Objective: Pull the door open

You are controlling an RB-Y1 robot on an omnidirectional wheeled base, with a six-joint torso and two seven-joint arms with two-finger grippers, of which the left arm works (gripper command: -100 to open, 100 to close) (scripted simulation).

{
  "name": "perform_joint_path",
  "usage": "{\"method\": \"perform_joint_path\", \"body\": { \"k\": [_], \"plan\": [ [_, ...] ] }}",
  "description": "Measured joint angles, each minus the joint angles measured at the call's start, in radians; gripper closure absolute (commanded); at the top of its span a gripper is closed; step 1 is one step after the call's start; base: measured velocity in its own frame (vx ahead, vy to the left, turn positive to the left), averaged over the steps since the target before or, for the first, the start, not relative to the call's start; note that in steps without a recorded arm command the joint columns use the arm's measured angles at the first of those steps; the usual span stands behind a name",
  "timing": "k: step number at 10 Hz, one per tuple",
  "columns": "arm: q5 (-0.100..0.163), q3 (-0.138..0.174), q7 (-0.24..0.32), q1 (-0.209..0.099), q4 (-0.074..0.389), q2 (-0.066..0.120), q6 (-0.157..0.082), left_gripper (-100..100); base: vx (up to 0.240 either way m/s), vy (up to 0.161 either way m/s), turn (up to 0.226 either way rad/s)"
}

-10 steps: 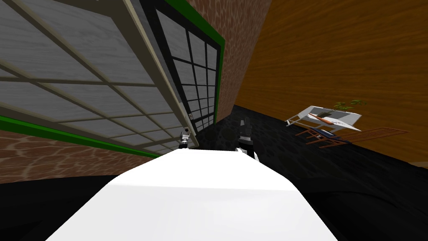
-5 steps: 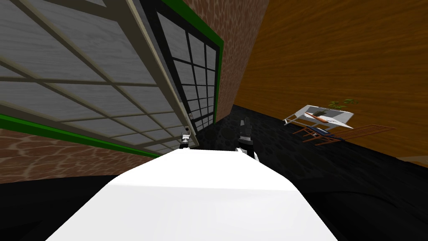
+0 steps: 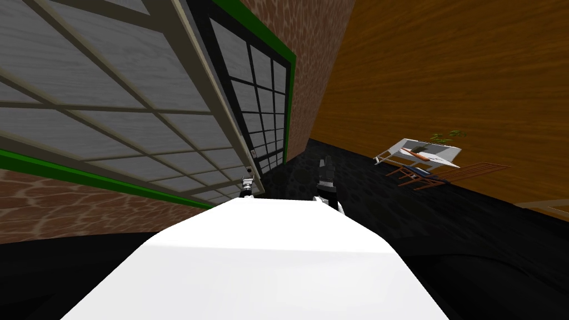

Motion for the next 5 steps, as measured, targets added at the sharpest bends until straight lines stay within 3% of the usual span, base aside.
{"method": "perform_joint_path", "body": {
  "k": [5],
  "plan": [
    [0.039, -0.016, 0.115, -0.001, -0.014, -0.013, 0.002, -100, -0.056, 0.016, -0.03]
  ]
}}
